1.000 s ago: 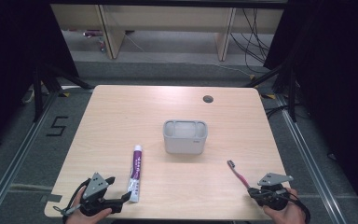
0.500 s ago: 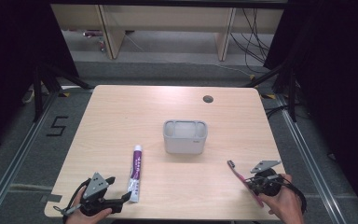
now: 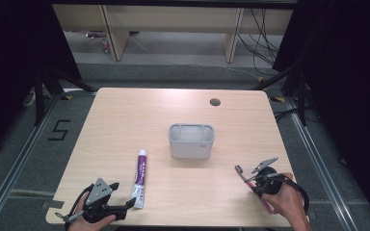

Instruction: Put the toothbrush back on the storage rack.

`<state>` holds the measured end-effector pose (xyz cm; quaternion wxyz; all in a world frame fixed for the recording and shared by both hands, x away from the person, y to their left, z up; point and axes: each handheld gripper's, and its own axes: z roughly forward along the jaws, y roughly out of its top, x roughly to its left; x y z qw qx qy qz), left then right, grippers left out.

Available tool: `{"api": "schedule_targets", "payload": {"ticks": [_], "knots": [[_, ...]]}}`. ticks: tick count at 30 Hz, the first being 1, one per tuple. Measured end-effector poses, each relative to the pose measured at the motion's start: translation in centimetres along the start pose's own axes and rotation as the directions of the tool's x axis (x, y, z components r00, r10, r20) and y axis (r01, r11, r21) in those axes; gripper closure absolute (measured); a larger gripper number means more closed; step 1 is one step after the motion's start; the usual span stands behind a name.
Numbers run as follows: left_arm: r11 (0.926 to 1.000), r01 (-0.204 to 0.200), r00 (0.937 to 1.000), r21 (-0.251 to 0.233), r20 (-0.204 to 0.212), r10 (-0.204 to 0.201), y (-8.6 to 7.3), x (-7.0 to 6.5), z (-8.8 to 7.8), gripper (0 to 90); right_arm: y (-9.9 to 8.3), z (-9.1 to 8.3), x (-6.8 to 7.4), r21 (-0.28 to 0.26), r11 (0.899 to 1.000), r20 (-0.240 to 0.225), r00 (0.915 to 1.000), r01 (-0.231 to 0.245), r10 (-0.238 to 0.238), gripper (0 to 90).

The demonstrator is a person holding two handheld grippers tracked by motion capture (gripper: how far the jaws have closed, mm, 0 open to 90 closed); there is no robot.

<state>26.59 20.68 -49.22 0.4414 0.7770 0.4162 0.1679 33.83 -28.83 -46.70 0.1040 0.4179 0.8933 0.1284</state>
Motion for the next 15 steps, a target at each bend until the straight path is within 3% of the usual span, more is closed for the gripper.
{"api": "schedule_targets", "payload": {"ticks": [3, 6, 7, 10, 12, 13, 14, 15], "knots": [[1.0000, -0.004, 1.0000, 0.003, -0.001, 0.004, 0.0, 0.0, 0.0, 18.1, 0.3, 0.3, 0.1, 0.020, 1.000, -0.016, 0.9998, -0.010, 0.010, 73.7], [1.0000, -0.004, 1.0000, 0.000, 0.000, 0.004, 0.0, 0.0, 0.0, 18.1, 0.5, 0.5, 0.0, 0.032, 0.999, -0.010, 0.9999, 0.014, -0.014, 73.9], [1.0000, -0.002, 1.0000, -0.001, 0.000, 0.002, 0.0, 0.0, 0.0, 18.1, 0.6, 0.6, 0.2, 0.040, 0.999, -0.017, 0.9998, -0.005, 0.006, 73.9], [1.0000, -0.006, 1.0000, 0.004, 0.003, 0.006, 0.0, 0.0, 0.0, 18.0, 0.8, 0.8, -0.1, 0.041, 0.998, -0.011, 0.9992, 0.039, -0.039, 75.0], [1.0000, -0.005, 1.0000, 0.003, 0.001, 0.005, 0.0, 0.0, 0.0, 18.1, 1.0, 1.0, 0.0, 0.046, 0.999, -0.006, 0.9997, 0.025, -0.025, 75.5], [1.0000, -0.005, 1.0000, 0.004, 0.000, 0.005, 0.0, 0.0, 0.0, 18.1, 1.2, 1.0, -0.1, 0.047, 0.998, -0.009, 0.9989, 0.045, -0.045, 75.9], [0.9999, -0.010, 1.0000, 0.006, 0.001, 0.010, 0.0, 0.0, 0.0, 18.0, 1.2, 1.0, 0.1, 0.057, 0.998, -0.011, 0.9997, 0.023, -0.022, 76.1], [1.0000, -0.008, 1.0000, 0.003, 0.002, 0.008, 0.0, 0.0, 0.0, 18.1, 1.4, 1.1, 0.1, 0.058, 0.997, -0.013, 0.9991, 0.041, -0.040, 76.6]]}}
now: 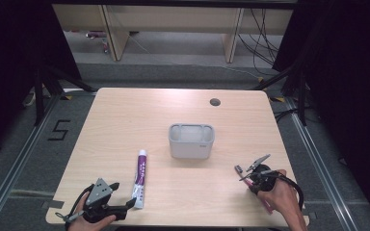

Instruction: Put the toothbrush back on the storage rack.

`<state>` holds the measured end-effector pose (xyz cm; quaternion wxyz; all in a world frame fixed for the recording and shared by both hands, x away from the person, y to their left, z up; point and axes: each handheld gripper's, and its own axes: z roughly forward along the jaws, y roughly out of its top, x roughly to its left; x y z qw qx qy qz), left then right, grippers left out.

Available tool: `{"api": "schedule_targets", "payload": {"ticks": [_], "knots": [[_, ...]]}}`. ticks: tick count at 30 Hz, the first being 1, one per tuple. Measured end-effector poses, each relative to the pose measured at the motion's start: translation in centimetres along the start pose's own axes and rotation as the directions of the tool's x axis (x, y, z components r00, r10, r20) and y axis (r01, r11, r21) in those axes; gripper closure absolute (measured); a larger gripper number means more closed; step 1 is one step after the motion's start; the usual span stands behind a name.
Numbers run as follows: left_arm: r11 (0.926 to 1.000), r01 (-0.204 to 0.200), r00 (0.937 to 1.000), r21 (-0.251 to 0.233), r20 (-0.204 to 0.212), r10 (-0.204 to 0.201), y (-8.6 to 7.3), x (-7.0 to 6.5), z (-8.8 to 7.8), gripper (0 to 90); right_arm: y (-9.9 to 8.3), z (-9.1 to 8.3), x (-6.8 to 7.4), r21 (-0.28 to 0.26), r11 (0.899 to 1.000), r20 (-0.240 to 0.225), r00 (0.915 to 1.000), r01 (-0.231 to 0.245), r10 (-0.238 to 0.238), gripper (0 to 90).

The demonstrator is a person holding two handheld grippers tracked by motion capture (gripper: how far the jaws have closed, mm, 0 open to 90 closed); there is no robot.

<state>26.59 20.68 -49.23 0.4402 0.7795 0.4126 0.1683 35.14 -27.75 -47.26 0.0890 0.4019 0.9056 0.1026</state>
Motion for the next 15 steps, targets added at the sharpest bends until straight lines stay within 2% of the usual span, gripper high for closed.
{"api": "schedule_targets", "payload": {"ticks": [4, 5, 8, 10, 11, 13, 15], "knots": [[1.0000, 0.007, 1.0000, -0.002, 0.000, -0.007, 0.01, 0.02, -0.01, 18.0, 0.30, 0.12, -0.02, 0.015, 1.000, 0.003, 1.0000, 0.001, -0.001, 77.0], [1.0000, 0.004, 1.0000, -0.001, 0.001, -0.004, 0.00, 0.02, -0.01, 18.0, 0.33, 0.06, 0.11, 0.021, 1.000, 0.001, 0.9998, -0.019, 0.019, 77.1], [1.0000, 0.004, 1.0000, -0.002, 0.002, -0.004, 0.02, -0.01, 0.01, 18.1, 0.58, 0.20, -0.19, 0.025, 1.000, -0.004, 0.9999, 0.016, -0.016, 77.2], [1.0000, 0.002, 1.0000, 0.000, 0.000, -0.002, 0.01, -0.04, 0.01, 18.1, 0.71, 0.18, -0.06, 0.043, 0.999, 0.005, 0.9999, 0.009, -0.009, 77.3], [1.0000, 0.002, 1.0000, 0.000, 0.000, -0.002, 0.02, -0.03, 0.00, 18.0, 0.76, 0.27, -0.14, 0.042, 0.999, 0.002, 0.9998, 0.021, -0.021, 77.4], [1.0000, 0.005, 1.0000, -0.004, 0.003, -0.005, 0.02, 0.02, 0.03, 18.0, 0.88, 0.28, 0.03, 0.060, 0.998, -0.002, 1.0000, 0.006, -0.005, 78.1], [1.0000, 0.001, 1.0000, -0.001, 0.003, -0.001, 0.01, 0.02, 0.00, 18.1, 0.94, 0.27, -0.03, 0.068, 0.998, -0.001, 0.9998, 0.017, -0.017, 78.9]]}}
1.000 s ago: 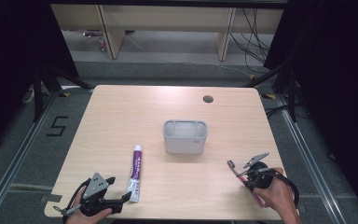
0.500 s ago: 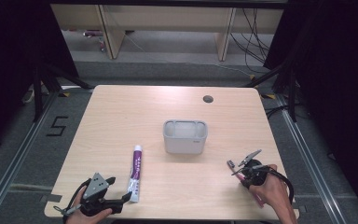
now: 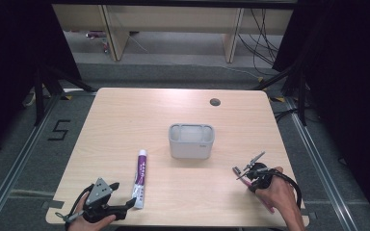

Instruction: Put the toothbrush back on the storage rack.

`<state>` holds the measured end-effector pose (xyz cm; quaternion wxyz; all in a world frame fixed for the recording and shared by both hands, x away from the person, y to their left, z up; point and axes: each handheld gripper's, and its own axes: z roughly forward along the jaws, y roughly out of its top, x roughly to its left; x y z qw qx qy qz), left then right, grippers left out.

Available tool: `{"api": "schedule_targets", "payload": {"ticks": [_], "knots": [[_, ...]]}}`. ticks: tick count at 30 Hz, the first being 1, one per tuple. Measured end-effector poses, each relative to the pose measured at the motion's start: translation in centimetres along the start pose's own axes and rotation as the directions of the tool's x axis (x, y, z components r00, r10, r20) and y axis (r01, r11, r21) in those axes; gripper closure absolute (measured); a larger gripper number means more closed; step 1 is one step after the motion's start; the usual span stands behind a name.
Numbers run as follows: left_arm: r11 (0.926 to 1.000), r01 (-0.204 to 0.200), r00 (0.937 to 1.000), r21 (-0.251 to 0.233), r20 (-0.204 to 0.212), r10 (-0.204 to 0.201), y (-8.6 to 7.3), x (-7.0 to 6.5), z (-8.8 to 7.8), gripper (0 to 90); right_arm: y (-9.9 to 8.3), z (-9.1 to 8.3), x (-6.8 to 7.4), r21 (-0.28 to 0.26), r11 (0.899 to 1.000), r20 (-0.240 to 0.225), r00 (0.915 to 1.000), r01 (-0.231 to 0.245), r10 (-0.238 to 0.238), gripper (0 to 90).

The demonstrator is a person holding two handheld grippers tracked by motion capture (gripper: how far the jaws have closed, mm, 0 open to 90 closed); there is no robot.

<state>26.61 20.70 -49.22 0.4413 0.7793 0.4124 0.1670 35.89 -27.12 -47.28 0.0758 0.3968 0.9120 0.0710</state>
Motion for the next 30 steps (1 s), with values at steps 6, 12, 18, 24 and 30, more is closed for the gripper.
{"api": "schedule_targets", "payload": {"ticks": [6, 12, 18, 24, 30], "knots": [[1.0000, -0.004, 1.0000, 0.004, -0.001, 0.004, 0.0, 0.0, 0.0, 18.1, 0.3, 0.1, 0.1, 0.027, 1.000, 0.006, 1.0000, 0.007, -0.007, 80.3], [1.0000, -0.002, 1.0000, 0.001, -0.001, 0.002, 0.0, -0.1, 0.0, 18.0, 0.6, 0.1, 0.0, 0.046, 0.998, 0.019, 0.9992, 0.035, -0.036, 81.8], [1.0000, 0.000, 1.0000, 0.000, -0.001, 0.000, 0.0, -0.1, 0.0, 18.1, 0.6, 0.1, 0.1, 0.050, 0.998, 0.017, 0.9990, 0.040, -0.041, 82.2], [1.0000, 0.003, 1.0000, -0.004, 0.001, -0.003, 0.0, -0.1, 0.0, 18.1, 0.4, -0.9, 0.1, 0.013, 0.999, 0.012, 0.9995, 0.029, -0.029, 82.4], [1.0000, 0.003, 1.0000, -0.002, -0.004, -0.003, 0.0, -0.1, -0.1, 18.1, 0.3, -2.3, 0.0, -0.051, 0.999, 0.005, 0.9999, 0.016, -0.016, 82.5]]}}
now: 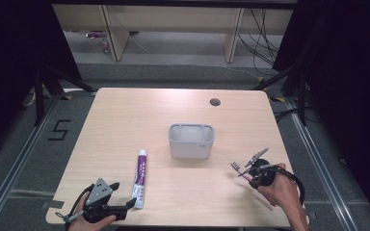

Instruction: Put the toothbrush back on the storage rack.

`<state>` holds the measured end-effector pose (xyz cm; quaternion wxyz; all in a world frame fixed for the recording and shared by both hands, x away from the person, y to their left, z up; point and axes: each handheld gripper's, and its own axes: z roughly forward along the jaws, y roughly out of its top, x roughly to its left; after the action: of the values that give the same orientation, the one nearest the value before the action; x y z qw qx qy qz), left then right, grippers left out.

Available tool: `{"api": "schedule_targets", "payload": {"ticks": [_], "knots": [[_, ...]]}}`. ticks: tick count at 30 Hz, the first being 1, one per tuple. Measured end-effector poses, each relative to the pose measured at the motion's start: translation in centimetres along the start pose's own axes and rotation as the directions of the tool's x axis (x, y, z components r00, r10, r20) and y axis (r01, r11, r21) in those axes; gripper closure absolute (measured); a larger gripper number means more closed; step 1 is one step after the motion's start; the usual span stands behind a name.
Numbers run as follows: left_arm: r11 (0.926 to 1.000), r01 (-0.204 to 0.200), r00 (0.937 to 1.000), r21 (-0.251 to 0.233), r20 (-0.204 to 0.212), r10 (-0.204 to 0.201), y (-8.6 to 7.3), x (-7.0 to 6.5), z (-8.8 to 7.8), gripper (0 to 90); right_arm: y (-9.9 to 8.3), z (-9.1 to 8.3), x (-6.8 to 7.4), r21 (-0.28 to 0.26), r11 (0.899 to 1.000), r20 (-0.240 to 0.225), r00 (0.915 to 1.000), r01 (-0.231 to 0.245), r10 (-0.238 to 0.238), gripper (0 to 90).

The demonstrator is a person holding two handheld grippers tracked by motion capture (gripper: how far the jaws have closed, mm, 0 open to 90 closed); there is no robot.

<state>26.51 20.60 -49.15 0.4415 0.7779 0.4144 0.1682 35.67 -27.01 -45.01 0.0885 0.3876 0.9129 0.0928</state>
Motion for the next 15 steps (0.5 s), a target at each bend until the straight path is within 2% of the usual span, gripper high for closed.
{"api": "schedule_targets", "payload": {"ticks": [3, 4, 9, 10, 12, 13, 14, 15], "knots": [[1.0000, 0.000, 1.0000, 0.000, 0.000, 0.000, 0.0, 0.0, 0.0, 18.1, -0.1, -0.6, -0.2, -0.038, 0.999, 0.004, 0.9999, -0.011, 0.012, 82.5], [1.0000, 0.001, 1.0000, -0.001, 0.000, -0.001, 0.0, 0.0, 0.0, 18.1, -0.1, -0.7, -0.3, -0.052, 0.999, -0.008, 0.9999, -0.009, 0.009, 82.5], [1.0000, 0.001, 1.0000, -0.002, 0.004, -0.001, 0.0, 0.0, 0.1, 18.1, -0.2, -2.2, -0.6, -0.143, 0.989, -0.001, 0.9993, -0.038, 0.038, 82.5], [1.0000, 0.001, 1.0000, -0.002, 0.004, -0.001, 0.0, 0.0, 0.0, 18.1, -0.2, -2.3, -0.7, -0.146, 0.989, 0.004, 0.9993, -0.036, 0.037, 82.5], [1.0000, -0.001, 1.0000, -0.002, 0.004, 0.001, 0.0, 0.0, 0.0, 18.0, -0.3, -2.7, -0.8, -0.196, 0.980, -0.008, 0.9992, -0.041, 0.040, 82.5], [1.0000, 0.000, 1.0000, -0.002, 0.004, 0.000, 0.0, 0.0, 0.1, 18.1, -0.3, -2.9, -0.7, -0.211, 0.975, -0.031, 0.9976, -0.067, 0.062, 82.5], [1.0000, 0.000, 1.0000, -0.002, 0.004, 0.000, 0.0, 0.0, 0.1, 18.1, -0.3, -2.9, -0.9, -0.228, 0.972, -0.024, 0.9985, -0.052, 0.048, 82.5], [1.0000, 0.000, 1.0000, -0.001, 0.004, 0.000, 0.0, 0.0, 0.1, 18.0, -0.3, -3.2, -1.1, -0.250, 0.966, -0.027, 0.9981, -0.060, 0.055, 82.5]]}}
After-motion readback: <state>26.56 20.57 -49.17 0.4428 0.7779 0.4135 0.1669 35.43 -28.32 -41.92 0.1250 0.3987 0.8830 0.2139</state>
